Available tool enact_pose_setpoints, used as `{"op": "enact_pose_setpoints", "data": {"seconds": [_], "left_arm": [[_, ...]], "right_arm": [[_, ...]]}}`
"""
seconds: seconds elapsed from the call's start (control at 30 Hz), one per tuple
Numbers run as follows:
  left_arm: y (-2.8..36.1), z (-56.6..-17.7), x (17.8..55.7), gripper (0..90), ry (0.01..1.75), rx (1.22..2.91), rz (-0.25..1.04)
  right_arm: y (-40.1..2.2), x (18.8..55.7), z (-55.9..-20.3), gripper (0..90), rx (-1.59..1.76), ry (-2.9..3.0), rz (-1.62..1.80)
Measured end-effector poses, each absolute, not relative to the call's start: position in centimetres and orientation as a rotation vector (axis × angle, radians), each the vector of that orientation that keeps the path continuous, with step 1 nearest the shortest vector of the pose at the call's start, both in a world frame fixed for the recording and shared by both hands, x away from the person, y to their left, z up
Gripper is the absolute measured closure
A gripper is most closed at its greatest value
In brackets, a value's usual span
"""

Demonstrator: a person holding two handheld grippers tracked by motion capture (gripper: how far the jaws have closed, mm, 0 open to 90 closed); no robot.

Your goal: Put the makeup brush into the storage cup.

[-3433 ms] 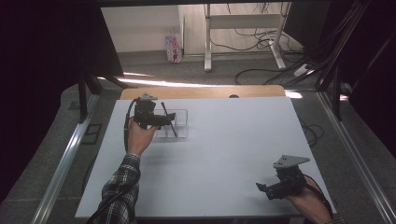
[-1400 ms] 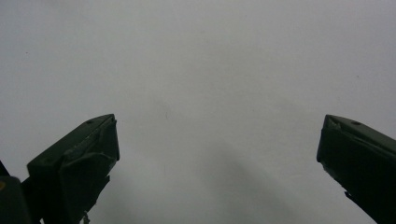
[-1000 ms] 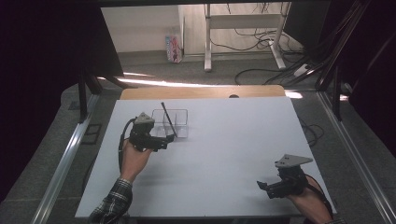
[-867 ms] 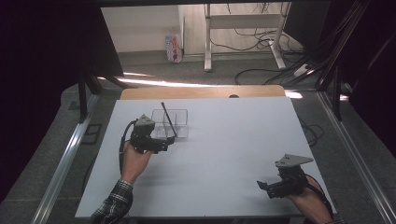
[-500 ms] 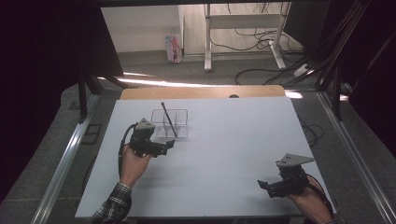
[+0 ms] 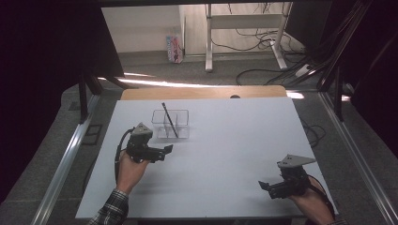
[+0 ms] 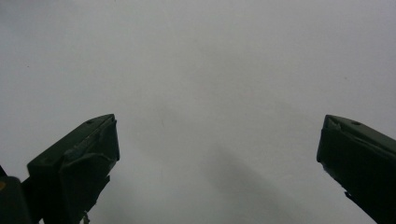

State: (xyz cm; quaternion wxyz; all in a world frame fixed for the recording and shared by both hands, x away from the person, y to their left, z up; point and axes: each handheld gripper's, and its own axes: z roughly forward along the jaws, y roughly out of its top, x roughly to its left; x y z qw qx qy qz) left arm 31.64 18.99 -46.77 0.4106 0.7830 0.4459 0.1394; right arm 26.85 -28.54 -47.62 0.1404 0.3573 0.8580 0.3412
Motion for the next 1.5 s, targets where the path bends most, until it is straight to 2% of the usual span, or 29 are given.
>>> {"op": "enact_pose_setpoints", "data": {"seconds": [0.87,1.5], "left_arm": [[19.8,-47.4,29.1,0.8,1.122,1.971,0.325],[21.1,-47.5,26.4,0.8,1.142,1.970,0.357]], "right_arm": [[-28.7,26.9,-47.6,0.0,1.033,2.478,0.991],[-28.8,26.9,-47.6,0.0,1.042,2.472,0.995]]}}
